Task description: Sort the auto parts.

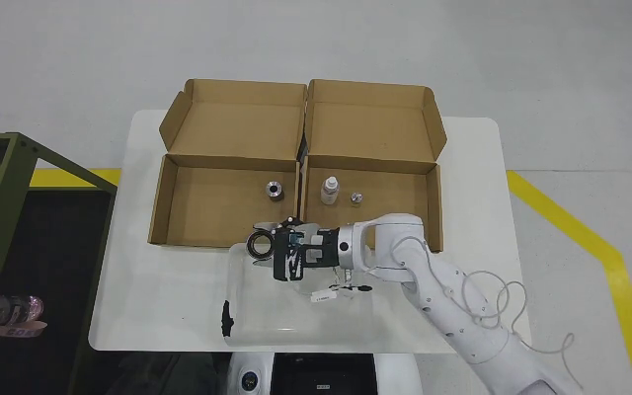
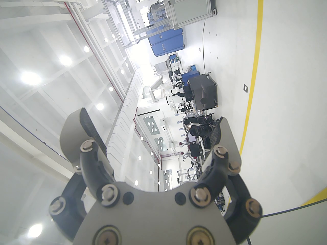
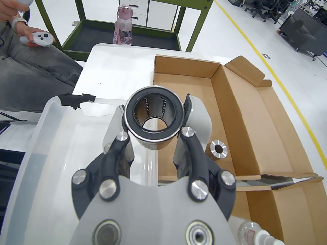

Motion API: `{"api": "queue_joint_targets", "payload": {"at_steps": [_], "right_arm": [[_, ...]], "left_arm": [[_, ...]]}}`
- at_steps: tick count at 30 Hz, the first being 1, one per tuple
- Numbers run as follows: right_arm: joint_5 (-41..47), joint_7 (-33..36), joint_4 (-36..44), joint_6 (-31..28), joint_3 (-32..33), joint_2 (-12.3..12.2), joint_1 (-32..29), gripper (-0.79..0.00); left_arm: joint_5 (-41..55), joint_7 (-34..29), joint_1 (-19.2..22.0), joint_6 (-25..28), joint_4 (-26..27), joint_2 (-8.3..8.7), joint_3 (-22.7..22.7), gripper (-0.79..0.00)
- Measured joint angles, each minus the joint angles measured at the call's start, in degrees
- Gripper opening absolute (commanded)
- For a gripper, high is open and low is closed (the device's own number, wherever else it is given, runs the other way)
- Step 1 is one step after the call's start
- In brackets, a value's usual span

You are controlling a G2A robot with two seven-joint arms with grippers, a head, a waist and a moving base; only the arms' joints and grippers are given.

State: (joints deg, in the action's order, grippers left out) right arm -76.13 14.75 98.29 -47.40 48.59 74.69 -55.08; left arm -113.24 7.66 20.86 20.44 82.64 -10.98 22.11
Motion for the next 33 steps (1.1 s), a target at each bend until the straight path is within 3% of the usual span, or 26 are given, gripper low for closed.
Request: {"api": "queue_joint_targets", "payload": {"at_steps": [17, 33], "right_arm": [[1.0, -0.6, -10.6, 5.1, -3.9, 2.4, 8.2, -0.785], [1.9, 3.6, -21.4, 7.4, -9.8, 5.7, 15.4, -0.785]], "left_arm": [[0.0, 0.0, 0.0, 0.0, 0.0, 0.0, 0.0, 0.0], [0.0, 0.0, 0.0, 0.0, 0.0, 0.0, 0.0, 0.0]]}}
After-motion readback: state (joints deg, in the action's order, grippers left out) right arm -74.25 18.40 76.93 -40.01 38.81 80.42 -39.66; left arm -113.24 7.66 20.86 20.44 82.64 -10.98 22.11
